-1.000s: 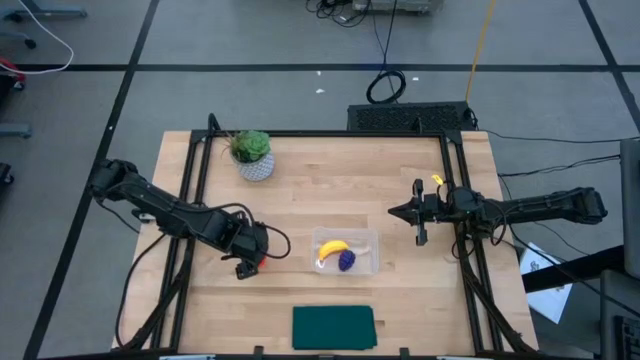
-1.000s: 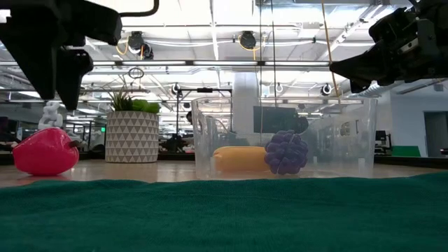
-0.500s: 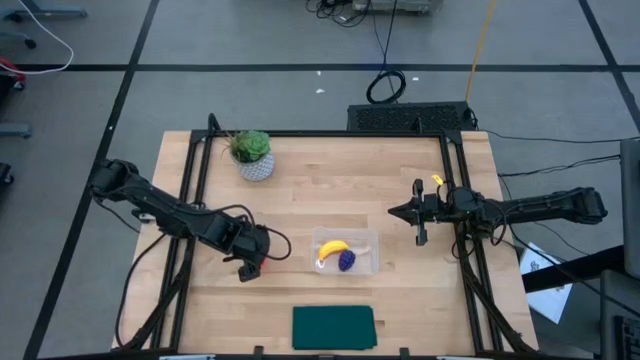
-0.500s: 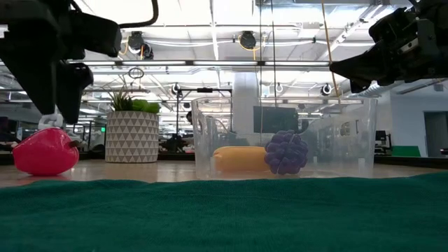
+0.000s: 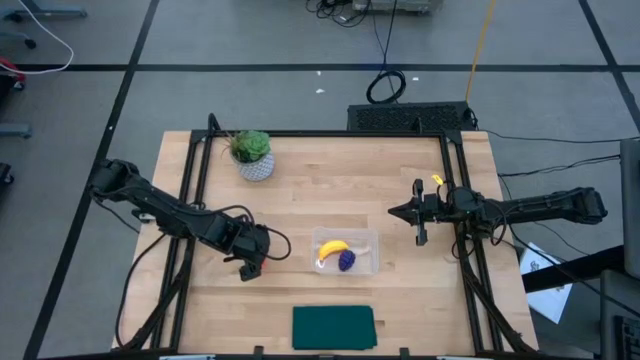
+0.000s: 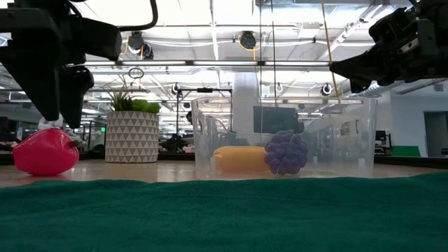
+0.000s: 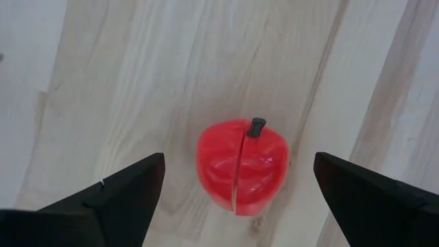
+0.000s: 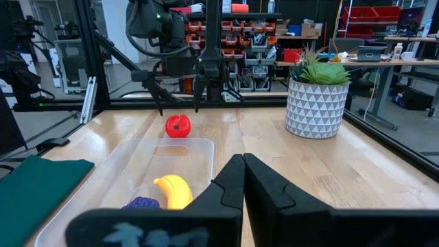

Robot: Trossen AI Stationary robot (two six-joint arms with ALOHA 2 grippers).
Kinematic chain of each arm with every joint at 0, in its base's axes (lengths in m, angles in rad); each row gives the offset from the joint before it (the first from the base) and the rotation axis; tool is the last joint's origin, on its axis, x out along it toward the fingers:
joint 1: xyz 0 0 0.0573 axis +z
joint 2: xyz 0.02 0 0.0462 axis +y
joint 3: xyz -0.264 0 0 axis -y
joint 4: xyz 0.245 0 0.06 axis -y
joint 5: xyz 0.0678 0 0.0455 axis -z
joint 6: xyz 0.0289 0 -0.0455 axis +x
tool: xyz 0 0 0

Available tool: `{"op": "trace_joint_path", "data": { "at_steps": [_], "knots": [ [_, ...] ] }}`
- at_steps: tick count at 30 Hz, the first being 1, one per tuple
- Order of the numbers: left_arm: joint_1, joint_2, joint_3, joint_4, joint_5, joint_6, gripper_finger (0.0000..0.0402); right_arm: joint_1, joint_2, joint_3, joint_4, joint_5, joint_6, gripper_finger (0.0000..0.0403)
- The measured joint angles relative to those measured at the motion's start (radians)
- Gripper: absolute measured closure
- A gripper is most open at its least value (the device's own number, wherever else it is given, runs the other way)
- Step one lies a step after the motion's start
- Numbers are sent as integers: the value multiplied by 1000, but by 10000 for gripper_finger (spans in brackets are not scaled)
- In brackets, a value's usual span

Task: Pick and placing Produce into tupperware
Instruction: Put the apple into the transparent bin

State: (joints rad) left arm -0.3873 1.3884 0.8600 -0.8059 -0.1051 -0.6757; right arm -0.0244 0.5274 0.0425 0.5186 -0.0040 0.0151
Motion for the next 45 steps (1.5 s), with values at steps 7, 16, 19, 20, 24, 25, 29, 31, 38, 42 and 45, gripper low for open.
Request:
{"op": "trace_joint_path", "data": {
  "at_steps": [7, 16, 19, 20, 24, 25, 29, 31, 38, 42, 45],
  "knots": [
    [-9, 0, 0, 0, 0, -14, 23, 0, 0, 0, 0, 0, 2, 403],
    [-8, 2, 0, 0, 0, -11, 23, 0, 0, 0, 0, 0, 3, 403],
    [-8, 16, 0, -5, 0, -10, 23, 0, 0, 0, 0, 0, 3, 403],
    [-8, 22, 0, -5, 0, -10, 23, 0, 0, 0, 0, 0, 3, 403],
    [-11, 60, 0, -4, 0, 0, 23, 0, 0, 0, 0, 0, 3, 403],
    [-12, 67, 0, -4, 0, 0, 23, 0, 0, 0, 0, 0, 3, 403],
    [-13, 98, 0, -4, 0, -6, 23, 0, 0, 0, -1, 0, 3, 403],
    [-13, 109, 0, -4, 0, -8, 23, 0, 0, 0, -1, 0, 3, 403],
    [-13, 131, 0, -3, 0, -9, 23, 0, 0, 0, 0, 0, 4, 403],
    [-13, 131, 0, -1, 0, -8, 23, 0, 0, 0, 0, 0, 4, 403],
    [-13, 131, 0, -1, 0, -6, 23, 0, 0, 0, 0, 0, 4, 403]
  ]
}}
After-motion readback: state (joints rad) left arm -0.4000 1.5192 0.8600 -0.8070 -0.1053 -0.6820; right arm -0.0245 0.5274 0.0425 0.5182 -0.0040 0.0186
